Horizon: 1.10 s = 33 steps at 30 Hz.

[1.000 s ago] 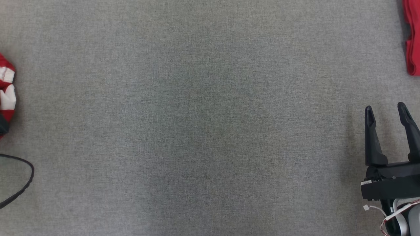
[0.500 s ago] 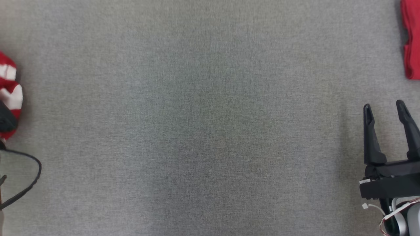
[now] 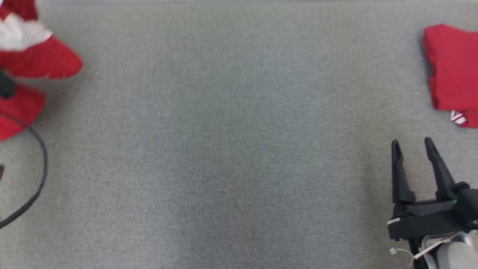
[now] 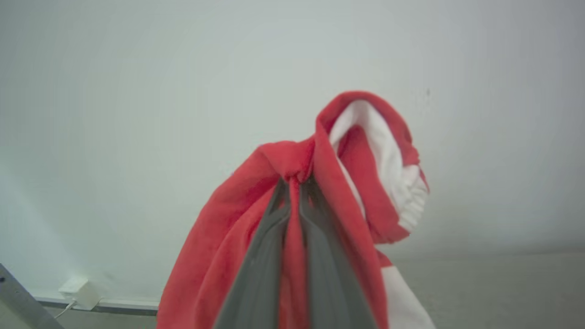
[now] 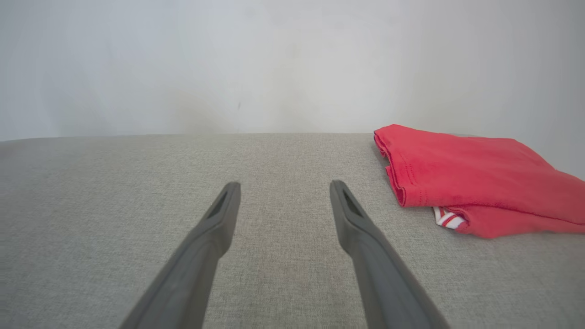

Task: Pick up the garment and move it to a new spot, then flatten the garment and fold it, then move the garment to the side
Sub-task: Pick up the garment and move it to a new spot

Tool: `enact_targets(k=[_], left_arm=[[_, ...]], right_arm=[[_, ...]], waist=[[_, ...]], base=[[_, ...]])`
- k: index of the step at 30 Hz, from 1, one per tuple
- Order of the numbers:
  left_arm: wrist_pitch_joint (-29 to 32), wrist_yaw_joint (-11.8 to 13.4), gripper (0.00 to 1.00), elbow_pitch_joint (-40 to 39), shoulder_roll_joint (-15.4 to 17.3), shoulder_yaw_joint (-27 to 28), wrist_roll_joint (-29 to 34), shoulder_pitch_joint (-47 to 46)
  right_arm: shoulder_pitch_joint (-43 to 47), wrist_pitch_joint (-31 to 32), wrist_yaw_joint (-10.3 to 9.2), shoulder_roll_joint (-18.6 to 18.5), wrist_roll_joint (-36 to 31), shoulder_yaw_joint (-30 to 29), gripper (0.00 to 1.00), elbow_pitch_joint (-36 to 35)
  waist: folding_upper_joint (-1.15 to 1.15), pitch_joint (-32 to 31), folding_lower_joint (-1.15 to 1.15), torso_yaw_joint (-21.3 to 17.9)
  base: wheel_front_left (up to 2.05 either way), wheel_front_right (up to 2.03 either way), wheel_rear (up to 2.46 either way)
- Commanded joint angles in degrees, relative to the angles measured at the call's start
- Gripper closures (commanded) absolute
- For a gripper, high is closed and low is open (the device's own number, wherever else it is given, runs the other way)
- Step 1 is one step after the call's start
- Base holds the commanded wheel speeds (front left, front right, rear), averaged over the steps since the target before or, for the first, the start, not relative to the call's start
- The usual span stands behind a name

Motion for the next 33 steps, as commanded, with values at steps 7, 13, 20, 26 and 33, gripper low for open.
enact_targets(k=[7, 13, 20, 26, 33], left_arm=[[4.6, -0.7, 1.00, -10.5, -3.9, -6.6, 0.6, -3.4], [7.5, -0.9, 1.00, -15.2, -9.5, -13.5, 0.0, -4.9], [7.3, -0.6, 1.00, -15.1, -17.7, -20.3, -0.9, -4.0], [4.8, 1.3, 1.00, -12.7, -21.4, -25.1, -4.5, -1.9], [0.9, 5.0, 1.00, -9.9, -21.8, -28.6, -8.1, 4.2]], right_arm=[[-0.8, -2.3, -0.15, 2.1, 1.8, 1.3, 0.00, 4.6], [-0.6, -3.3, -0.15, 3.9, 2.5, 1.8, 0.00, 7.8], [0.5, -3.5, -0.15, 5.1, 2.6, 0.5, 0.00, 8.8], [1.6, -3.5, -0.15, 5.8, 2.1, -0.7, 0.00, 8.2], [1.8, -3.5, -0.15, 5.7, 1.5, -1.7, 0.00, 7.8]], waist=[[0.00, -4.3, 0.01, -5.4], [0.00, -5.5, 0.01, -11.1], [0.00, -6.5, 0.01, -16.2], [0.00, -6.7, 0.01, -17.5], [0.00, -6.1, 0.01, -16.1]], base=[[0.00, 0.00, 0.00], [0.00, 0.00, 0.00], [0.00, 0.00, 0.00], [0.00, 0.00, 0.00], [0.00, 0.00, 0.00]])
